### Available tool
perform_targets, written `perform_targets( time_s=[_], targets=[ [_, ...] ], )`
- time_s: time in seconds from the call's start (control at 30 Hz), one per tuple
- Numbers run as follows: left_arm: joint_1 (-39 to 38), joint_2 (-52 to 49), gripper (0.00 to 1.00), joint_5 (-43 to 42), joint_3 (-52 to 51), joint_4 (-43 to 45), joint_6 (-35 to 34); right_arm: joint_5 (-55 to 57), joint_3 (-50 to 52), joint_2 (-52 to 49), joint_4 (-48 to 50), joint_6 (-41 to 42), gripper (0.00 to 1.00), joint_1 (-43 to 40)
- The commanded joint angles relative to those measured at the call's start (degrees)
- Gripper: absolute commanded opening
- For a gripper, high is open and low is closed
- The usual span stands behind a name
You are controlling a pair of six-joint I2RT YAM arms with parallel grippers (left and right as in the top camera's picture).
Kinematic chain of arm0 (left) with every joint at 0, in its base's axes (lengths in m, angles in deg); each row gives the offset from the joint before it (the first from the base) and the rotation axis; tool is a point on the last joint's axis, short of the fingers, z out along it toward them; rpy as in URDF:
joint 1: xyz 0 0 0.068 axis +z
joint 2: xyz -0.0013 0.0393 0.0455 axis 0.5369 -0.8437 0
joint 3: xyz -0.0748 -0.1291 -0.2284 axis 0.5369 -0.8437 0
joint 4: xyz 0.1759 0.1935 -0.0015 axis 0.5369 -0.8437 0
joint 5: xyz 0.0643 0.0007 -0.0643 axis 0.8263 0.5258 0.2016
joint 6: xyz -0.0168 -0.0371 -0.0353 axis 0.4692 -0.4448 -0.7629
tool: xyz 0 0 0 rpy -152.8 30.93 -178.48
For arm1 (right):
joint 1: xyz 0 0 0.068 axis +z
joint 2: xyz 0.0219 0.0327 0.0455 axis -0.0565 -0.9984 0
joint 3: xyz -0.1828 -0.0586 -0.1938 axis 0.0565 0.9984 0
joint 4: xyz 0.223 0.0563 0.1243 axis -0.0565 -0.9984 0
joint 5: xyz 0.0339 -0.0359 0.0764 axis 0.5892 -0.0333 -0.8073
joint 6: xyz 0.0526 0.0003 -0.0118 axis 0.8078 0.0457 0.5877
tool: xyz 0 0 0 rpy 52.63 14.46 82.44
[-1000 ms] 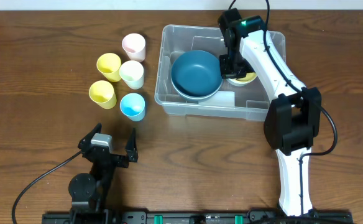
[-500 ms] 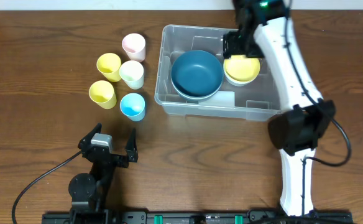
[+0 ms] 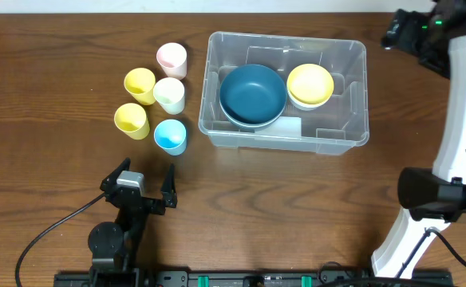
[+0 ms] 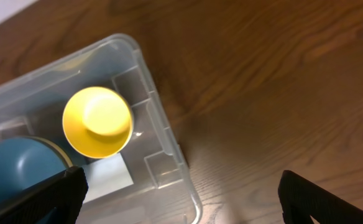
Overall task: Pack container
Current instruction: 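Open the right gripper and retract it to the right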
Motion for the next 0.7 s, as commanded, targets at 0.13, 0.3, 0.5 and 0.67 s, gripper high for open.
perform_targets(
  time_s=[0.13, 0.3, 0.5, 0.67],
  targets=[
    [0.24, 0.37, 0.98, 0.07, -1.49, -1.16, 0.35, 1.42, 4.98, -0.44, -0.15, 0.98, 0.99, -2.27],
    [0.24, 0.37, 0.98, 0.04, -1.49, -1.16, 0.35, 1.79, 10.47, -0.44, 0.04, 1.36, 0.99, -5.29],
    [0.24, 0.37, 0.98, 0.04, -1.49, -1.16, 0.35, 2.64, 15.13, -0.44, 0.46, 2.10, 0.99, -10.03],
    [0.24, 0.37, 0.98, 0.04, -1.49, -1.14, 0.35, 2.43, 15.91, -0.44, 0.44, 2.10, 0.99, -12.50]
  ],
)
